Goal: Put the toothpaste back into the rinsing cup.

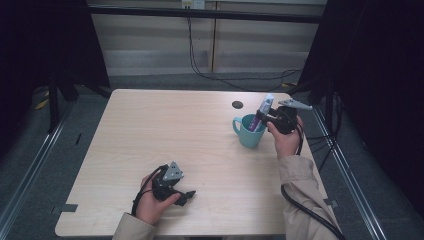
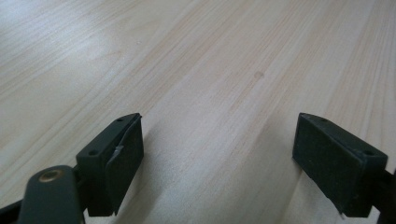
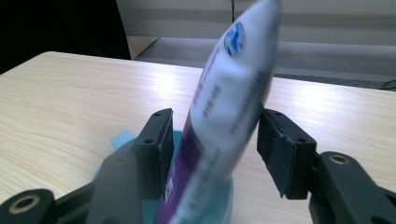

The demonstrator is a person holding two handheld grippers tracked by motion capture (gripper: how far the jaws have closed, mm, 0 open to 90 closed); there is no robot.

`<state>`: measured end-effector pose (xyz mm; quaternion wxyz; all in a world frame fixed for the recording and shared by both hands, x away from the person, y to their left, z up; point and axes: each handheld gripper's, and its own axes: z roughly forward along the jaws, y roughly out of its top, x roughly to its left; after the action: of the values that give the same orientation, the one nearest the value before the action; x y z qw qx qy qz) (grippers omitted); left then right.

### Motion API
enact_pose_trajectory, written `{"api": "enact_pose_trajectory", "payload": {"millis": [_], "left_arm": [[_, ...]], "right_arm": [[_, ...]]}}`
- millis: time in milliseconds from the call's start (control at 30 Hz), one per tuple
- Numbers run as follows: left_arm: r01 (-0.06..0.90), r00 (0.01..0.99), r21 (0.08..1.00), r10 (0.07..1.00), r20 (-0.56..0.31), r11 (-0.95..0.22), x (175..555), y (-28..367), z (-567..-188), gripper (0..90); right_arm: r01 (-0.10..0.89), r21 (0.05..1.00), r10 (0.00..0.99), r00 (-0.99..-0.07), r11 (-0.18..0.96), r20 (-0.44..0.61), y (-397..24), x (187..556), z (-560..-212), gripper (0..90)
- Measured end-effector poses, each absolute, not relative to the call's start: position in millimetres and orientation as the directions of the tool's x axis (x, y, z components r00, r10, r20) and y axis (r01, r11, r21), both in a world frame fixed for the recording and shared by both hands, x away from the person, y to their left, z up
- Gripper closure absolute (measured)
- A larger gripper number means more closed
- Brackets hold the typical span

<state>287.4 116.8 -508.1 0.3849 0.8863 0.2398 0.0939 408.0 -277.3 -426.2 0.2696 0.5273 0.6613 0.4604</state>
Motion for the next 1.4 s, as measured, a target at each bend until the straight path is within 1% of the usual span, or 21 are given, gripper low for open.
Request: {"api": "enact_pose_trajectory", "payload": {"millis": [67,300,567,733,900,1100,1400], "left_arm": [[0.353,0.867,0.728,0.497,-0.018,-0.588,287,117,-508,16.3],[0.353,0.867,0.728,0.498,-0.018,-0.588,287,117,-508,16.3],[0.353,0.868,0.726,0.497,-0.019,-0.59,287,117,-508,16.2],[0.353,0.868,0.726,0.496,-0.019,-0.59,287,117,-508,16.2],[0.353,0.869,0.726,0.495,-0.02,-0.59,287,117,-508,16.0],[0.353,0.869,0.726,0.495,-0.02,-0.59,287,117,-508,16.1],[0.354,0.869,0.726,0.494,-0.023,-0.589,286,117,-508,16.1]], "right_arm": [[0.449,0.893,0.945,-0.297,0.014,0.135,-279,408,-427,46.9],[0.443,0.896,0.946,-0.298,0.016,0.131,-280,406,-425,45.7],[0.445,0.895,0.943,-0.31,0.034,0.118,-278,400,-422,34.1],[0.458,0.888,0.941,-0.319,0.05,0.112,-279,394,-419,29.7],[0.466,0.884,0.939,-0.321,0.045,0.122,-279,389,-416,26.1],[0.484,0.874,0.932,-0.338,0.05,0.133,-277,386,-414,24.7],[0.502,0.858,0.905,-0.408,0.109,0.124,-269,369,-409,20.4]]}}
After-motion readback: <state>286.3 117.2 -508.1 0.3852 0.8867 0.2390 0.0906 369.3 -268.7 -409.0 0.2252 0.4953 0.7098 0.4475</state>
